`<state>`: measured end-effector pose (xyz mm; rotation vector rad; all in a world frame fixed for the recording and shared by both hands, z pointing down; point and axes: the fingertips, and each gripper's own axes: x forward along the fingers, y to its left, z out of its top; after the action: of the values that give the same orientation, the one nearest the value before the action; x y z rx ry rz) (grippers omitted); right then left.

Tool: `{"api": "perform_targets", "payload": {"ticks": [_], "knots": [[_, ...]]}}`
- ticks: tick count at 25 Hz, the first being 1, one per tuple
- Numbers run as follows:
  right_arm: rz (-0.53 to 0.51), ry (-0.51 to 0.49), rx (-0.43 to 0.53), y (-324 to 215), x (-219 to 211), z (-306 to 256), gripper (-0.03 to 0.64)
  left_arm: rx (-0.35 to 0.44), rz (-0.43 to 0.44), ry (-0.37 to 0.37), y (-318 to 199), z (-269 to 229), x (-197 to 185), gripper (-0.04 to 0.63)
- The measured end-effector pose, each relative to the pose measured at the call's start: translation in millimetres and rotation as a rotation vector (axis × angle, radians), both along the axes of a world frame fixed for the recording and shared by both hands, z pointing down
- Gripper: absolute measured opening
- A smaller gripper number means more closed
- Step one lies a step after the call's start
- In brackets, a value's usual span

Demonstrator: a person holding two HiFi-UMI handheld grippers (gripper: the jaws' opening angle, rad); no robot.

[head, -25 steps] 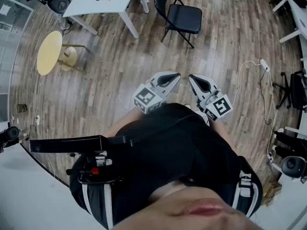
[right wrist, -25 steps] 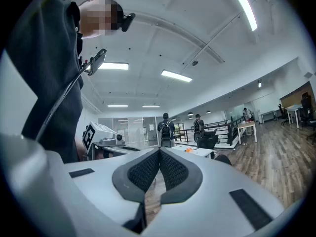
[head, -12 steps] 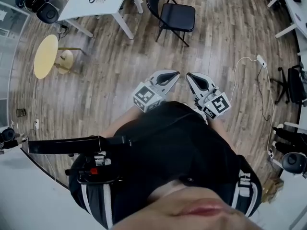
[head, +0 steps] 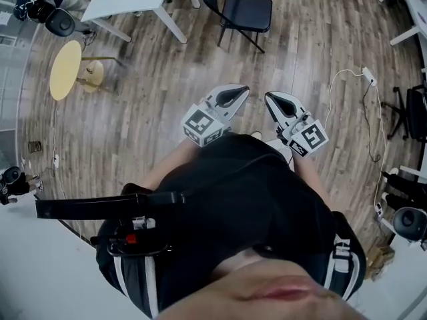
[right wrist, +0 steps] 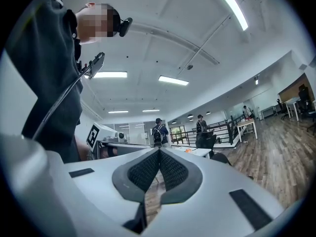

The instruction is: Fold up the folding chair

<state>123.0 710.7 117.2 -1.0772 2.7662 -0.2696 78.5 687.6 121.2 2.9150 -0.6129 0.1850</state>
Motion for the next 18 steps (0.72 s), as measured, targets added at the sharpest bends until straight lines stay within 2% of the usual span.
{"api": "perform_targets", "payload": {"ticks": [8, 13, 18], "knots": [[0.038, -0.031, -0.022, -22, 12, 9, 0.008, -0.032, -0.016, -0.050, -12, 12, -3, 0.003], [0.006, 0.006, -0.040, -54, -3, 17, 0.008, -0.046, 0.001, -0.034, -47, 19, -8, 0.003], [0.021, 0.000, -0.071, -108, -19, 15, 0.008, -0.040, 0.025, -0.008, -104, 21, -20, 0.003]]}}
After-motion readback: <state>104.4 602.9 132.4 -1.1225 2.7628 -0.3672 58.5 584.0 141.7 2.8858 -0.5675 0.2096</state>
